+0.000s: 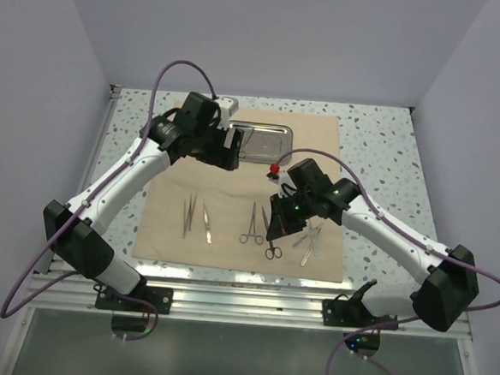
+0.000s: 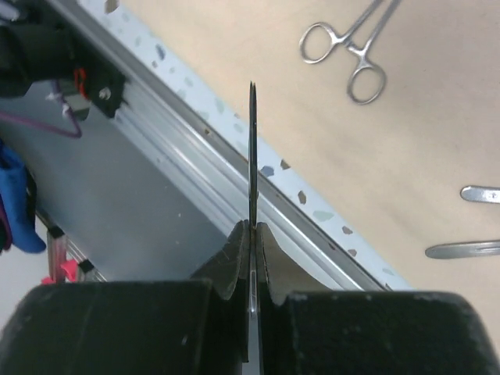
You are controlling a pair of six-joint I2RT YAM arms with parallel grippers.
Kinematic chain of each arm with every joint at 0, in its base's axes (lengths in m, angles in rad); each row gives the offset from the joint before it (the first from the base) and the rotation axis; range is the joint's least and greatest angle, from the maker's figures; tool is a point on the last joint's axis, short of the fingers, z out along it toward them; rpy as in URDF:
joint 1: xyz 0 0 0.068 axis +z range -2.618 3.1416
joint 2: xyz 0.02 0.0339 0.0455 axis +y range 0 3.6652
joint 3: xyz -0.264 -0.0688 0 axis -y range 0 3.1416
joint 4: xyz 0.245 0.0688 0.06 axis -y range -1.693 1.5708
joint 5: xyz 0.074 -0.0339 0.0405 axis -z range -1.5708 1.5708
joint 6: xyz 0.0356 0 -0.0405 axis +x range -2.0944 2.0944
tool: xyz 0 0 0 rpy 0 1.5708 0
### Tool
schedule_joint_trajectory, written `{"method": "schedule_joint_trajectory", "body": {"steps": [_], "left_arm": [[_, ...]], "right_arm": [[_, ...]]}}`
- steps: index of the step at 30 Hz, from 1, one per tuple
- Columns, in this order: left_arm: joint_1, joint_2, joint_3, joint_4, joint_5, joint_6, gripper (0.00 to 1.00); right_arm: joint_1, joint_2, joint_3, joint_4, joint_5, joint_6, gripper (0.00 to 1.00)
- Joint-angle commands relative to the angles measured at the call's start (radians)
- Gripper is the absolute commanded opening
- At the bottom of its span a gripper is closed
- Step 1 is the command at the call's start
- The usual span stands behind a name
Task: Open and lay out the surgical kit
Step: Place the medical item in the surgical kit, then pick up the medical item from the container.
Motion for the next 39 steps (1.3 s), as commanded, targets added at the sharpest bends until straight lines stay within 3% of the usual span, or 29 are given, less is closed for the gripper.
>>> {"method": "schedule_joint_trajectory", "body": {"steps": [1,8,16,17,18,21,24,30,34,39], "left_arm": [[0.045,-0.027,0.075,-0.058,-0.314,-0.061,0.91],[0.066,-0.025,0.069,-0.086,-0.331,-0.056,0.88],[0.068,-0.057,0.042,-0.089,-0.371,-0.028,0.88],[0.068,-0.057,0.04,-0.088,-0.375,-0.028,0.88],[0.068,-0.057,0.037,-0.083,-0.374,-0.028,0.88],[0.068,-0.047,0.039,-0.063,-0.371,-0.03,0.88],[0.068,-0.019,0.057,-0.039,-0.369,-0.033,0.88],[0.068,0.111,0.161,0.038,-0.328,-0.022,0.87],[0.068,0.284,0.252,0.103,-0.305,0.01,0.85],[0.068,0.536,0.506,0.069,-0.319,0.019,0.82]], "right_arm": [[0.004,0.079,-0.027,0.198,0.103,0.153,0.0],[0.004,0.316,0.028,0.366,0.171,0.292,0.0],[0.004,0.443,0.102,0.286,0.239,0.326,0.0],[0.004,0.452,0.108,0.272,0.255,0.326,0.04],[0.004,0.454,0.11,0.258,0.262,0.326,0.25],[0.004,0.413,0.104,0.22,0.304,0.329,0.49],[0.004,0.356,0.12,0.157,0.356,0.319,0.57],[0.004,0.227,0.15,-0.011,0.455,0.291,0.59],[0.004,0.106,0.151,-0.081,0.519,0.283,0.59],[0.002,-0.011,0.115,-0.142,0.551,0.294,0.6]]}}
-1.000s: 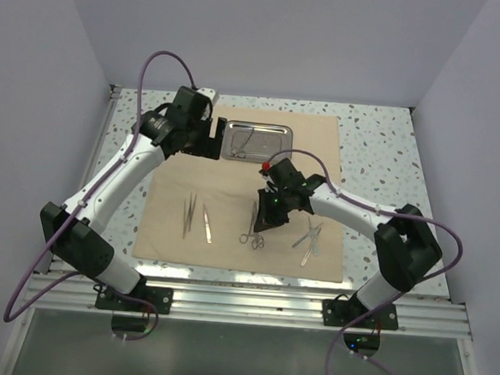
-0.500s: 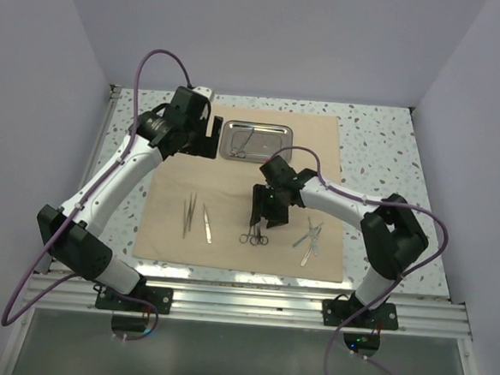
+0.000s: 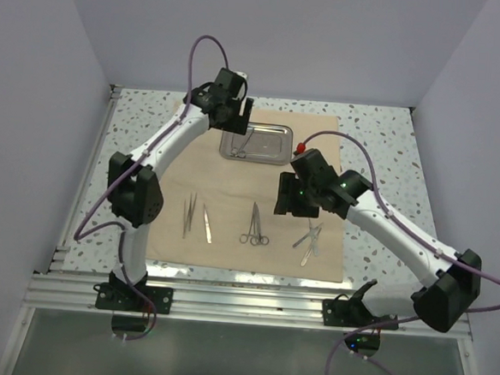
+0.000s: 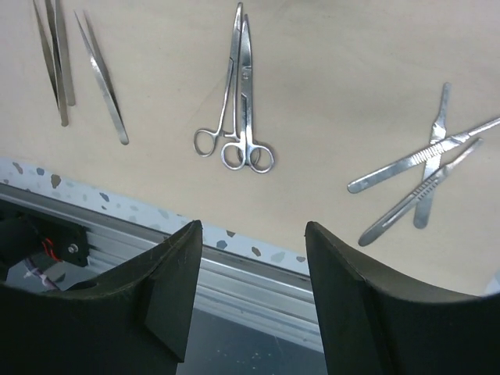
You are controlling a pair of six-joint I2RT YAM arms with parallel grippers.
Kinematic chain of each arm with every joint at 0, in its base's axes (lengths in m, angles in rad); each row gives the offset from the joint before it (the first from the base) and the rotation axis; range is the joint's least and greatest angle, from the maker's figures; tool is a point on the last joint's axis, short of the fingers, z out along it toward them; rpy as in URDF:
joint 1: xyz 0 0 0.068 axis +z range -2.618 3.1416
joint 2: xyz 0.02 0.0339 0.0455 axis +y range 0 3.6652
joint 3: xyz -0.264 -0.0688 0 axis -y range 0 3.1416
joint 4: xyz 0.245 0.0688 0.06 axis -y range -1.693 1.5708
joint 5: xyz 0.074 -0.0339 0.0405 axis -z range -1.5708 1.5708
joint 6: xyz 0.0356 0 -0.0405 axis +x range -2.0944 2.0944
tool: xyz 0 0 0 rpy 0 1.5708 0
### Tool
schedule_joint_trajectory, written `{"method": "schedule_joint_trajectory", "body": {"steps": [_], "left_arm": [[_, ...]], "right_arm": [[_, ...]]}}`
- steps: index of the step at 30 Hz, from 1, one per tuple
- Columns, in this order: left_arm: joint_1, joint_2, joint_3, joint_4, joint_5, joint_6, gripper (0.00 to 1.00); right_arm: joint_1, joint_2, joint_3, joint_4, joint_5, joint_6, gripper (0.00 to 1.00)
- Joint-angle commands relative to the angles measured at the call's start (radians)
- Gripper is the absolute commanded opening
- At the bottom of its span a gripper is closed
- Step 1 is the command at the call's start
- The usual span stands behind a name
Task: Open and lay out the surgical kit
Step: Pick up the medical item from the container.
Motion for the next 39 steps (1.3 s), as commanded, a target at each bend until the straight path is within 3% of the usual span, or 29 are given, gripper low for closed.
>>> {"method": "schedule_joint_trajectory", "body": {"steps": [1,11,16,22,28,39], "left_arm": [[0.002,0.166,0.147,0.048,0.006,0.03,0.82],[0.0,0.481,0.39,0.175,0.037,0.047,0.8],[-0.005,0.564,0.406,0.319,0.04,0.075,0.79],[0.003,0.653,0.453,0.375,0.011,0.082,0.78],[-0.008,0.699,0.439,0.347,-0.026,0.093,0.66],[-0.008,0.692,0.345,0.274,-0.028,0.162,0.29]], "right_arm": [[0.002,-0.076,-0.012,-0.089,0.065,-0.001,0.6],[0.001,-0.182,-0.064,-0.201,0.14,0.028,0.61],[0.002,-0.174,-0.056,-0.239,0.172,0.021,0.61],[-0.001,-0.135,-0.036,-0.247,0.181,0.007,0.61],[-0.002,-0.066,-0.001,-0.245,0.188,-0.011,0.61],[-0.038,0.005,0.034,-0.187,0.165,-0.07,0.61]]}}
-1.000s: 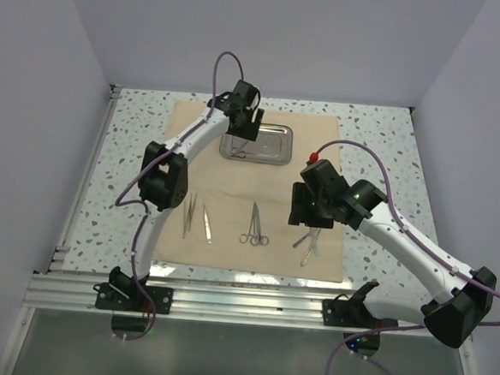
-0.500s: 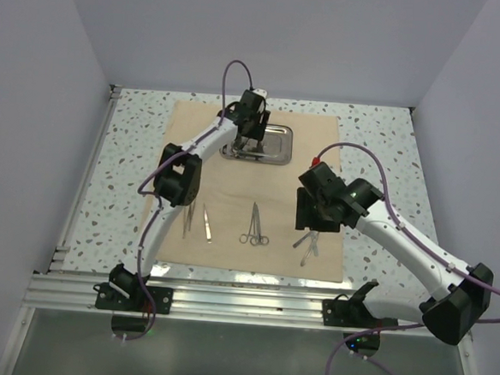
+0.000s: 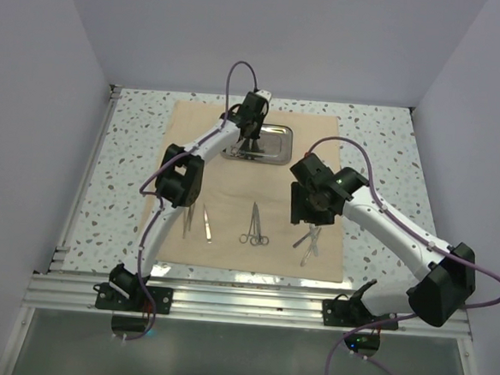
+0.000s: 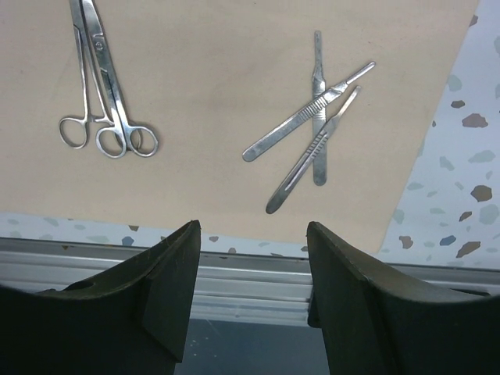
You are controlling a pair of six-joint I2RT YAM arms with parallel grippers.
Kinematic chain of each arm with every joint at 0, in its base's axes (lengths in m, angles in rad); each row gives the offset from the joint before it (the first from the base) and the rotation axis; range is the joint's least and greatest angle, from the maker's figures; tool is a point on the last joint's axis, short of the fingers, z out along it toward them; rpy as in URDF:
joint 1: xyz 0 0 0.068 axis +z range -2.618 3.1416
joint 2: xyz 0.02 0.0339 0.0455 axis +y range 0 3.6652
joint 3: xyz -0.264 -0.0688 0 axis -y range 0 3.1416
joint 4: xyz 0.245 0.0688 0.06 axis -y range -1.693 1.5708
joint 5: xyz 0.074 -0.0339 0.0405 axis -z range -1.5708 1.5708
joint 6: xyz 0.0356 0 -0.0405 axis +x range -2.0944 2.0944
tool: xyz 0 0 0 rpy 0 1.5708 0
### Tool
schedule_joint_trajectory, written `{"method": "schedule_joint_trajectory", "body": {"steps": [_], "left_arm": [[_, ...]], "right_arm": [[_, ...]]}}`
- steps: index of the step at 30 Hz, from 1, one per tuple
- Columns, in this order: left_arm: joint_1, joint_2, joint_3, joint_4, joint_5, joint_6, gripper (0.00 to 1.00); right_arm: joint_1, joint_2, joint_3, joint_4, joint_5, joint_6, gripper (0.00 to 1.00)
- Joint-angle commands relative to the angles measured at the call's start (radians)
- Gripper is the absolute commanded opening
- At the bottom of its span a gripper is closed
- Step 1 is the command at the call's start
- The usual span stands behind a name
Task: Open and lay out the surgical kit
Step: Pick up the medical item from the container, then place the medical item in the surgical kit.
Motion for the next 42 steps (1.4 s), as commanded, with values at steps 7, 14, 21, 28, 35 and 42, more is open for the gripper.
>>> {"method": "schedule_joint_trajectory", "body": {"steps": [7,14,21,28,35,42], "left_arm": [[0.017,0.022,-0.073,-0.1,-0.029,0.066,0.0],[0.028,-0.05,-0.083,-0.081,-0.01,0.03,0.0],[0.043,-0.171,-0.063,-0.058,-0.04,0.02,0.0],[0.052,-0.285,-0.053,-0.031,-0.056,0.008,0.0],[0.052,-0.347,-0.039,-0.086,-0.026,-0.064,0.0],[-0.044,-0.579,-0.376,-0.158,-0.068,-0.252,0.0]], "right_arm": [[-0.063,0.005,0.029,0.068,-0.035,-0.06,0.61],[-0.092,0.002,0.014,0.104,-0.066,-0.081,0.6],[-0.1,0.0,0.012,0.127,-0.095,-0.098,0.6],[-0.1,-0.009,-0.001,0.144,-0.129,-0.106,0.59],[-0.101,-0.044,-0.017,0.141,-0.137,-0.098,0.58],[-0.103,-0.107,-0.052,0.13,-0.102,-0.084,0.59]]}}
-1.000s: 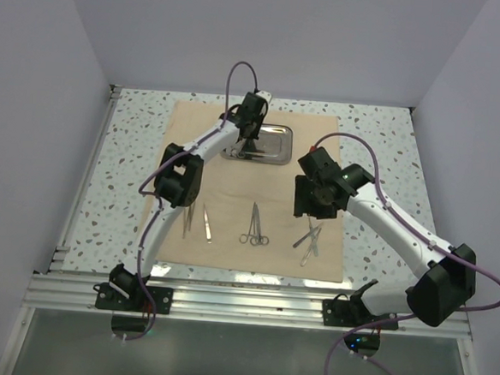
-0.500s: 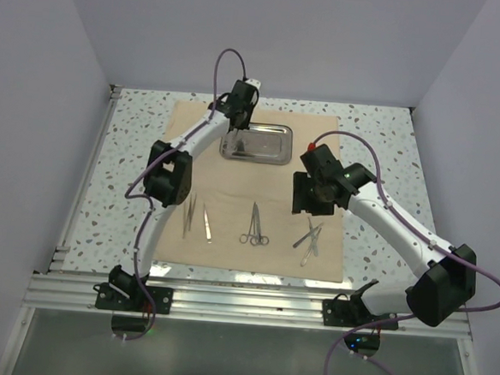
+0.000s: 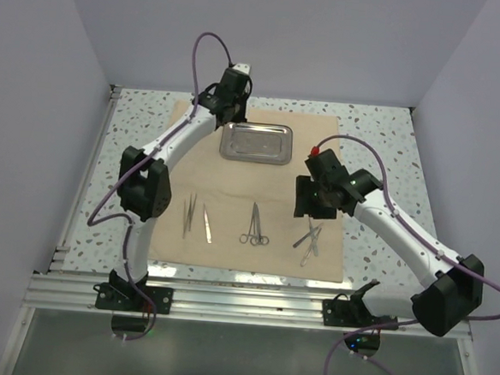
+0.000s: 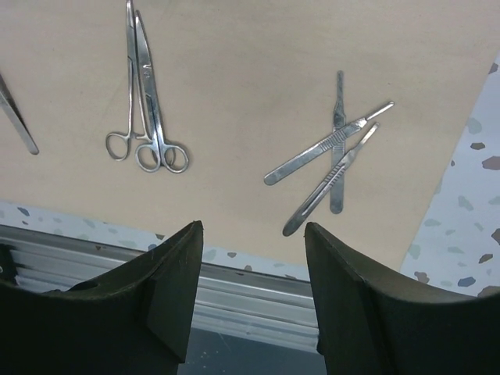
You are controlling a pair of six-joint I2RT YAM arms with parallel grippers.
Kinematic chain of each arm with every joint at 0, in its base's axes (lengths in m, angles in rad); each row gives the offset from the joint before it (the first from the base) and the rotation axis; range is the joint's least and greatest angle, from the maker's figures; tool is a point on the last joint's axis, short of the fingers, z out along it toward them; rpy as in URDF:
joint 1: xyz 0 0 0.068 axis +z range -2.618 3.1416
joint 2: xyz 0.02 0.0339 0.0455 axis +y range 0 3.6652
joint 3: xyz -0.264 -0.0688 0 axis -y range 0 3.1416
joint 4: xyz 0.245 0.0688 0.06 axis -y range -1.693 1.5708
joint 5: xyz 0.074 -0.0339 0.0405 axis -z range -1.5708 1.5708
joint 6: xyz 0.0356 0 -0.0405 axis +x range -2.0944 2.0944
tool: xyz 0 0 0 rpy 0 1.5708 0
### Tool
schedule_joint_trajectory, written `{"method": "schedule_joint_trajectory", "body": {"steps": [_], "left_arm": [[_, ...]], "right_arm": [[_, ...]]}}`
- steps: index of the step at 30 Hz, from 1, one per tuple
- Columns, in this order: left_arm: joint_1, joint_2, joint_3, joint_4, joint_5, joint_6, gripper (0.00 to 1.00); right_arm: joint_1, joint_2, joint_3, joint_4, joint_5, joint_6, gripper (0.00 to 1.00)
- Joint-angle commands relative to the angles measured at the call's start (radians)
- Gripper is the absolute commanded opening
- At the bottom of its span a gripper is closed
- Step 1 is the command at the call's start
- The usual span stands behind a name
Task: Open and lay out the surgical kit
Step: Place the medical item in the surgical kit, then reset both arms
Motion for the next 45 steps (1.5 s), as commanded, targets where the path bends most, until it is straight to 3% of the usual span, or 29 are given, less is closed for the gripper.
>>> {"method": "schedule_joint_trajectory", "body": {"steps": [1,4,8,15,21,23,26,27,30,35,41,45], "left_arm": [[-0.119,-0.179,-0.157,-0.068,-0.058,-0.156,0.0],[-0.217,-0.277,-0.377,-0.069,-0.115,-0.258,0.0],[-0.294,-0.38,-0.56,-0.026,-0.121,-0.392,0.0],[-0.415,-0.4,-0.653,-0.065,-0.218,-0.556,0.0],[-0.444,-0.359,-0.694,-0.084,-0.169,-0.671,0.0],[-0.457,-0.345,-0.69,-0.087,-0.164,-0.667,0.07],[-0.469,-0.353,-0.699,-0.08,-0.181,-0.653,0.47],[-0.47,-0.356,-0.7,-0.08,-0.184,-0.648,0.51],[-0.474,-0.394,-0.711,-0.077,-0.18,-0.622,0.55],[-0.489,-0.515,-0.709,-0.118,-0.223,-0.584,0.58],[-0.493,-0.819,-0.763,-0.173,-0.354,-0.454,0.54],[-0.494,-1.097,-0.869,-0.074,-0.404,-0.307,0.55]], "right_arm": [[-0.006,-0.06,-0.009,0.002,0.016,0.005,0.59],[-0.009,-0.088,-0.006,-0.014,0.038,0.002,0.6],[-0.012,-0.107,-0.004,-0.019,0.064,-0.011,0.6],[-0.012,-0.103,-0.024,-0.014,0.061,-0.031,0.6],[-0.012,-0.115,-0.032,-0.039,0.07,-0.019,0.6],[-0.014,-0.137,-0.035,-0.051,0.087,-0.004,0.61],[-0.012,-0.173,-0.056,-0.063,0.11,0.019,0.64],[-0.012,-0.181,-0.065,-0.068,0.116,0.028,0.66],[-0.014,-0.233,-0.065,-0.1,0.127,0.071,0.79],[-0.012,-0.325,-0.036,-0.073,0.116,0.062,0.87],[-0.014,-0.469,0.056,0.01,0.248,0.052,0.97],[-0.014,-0.546,0.1,0.074,0.239,0.062,0.98]]}}
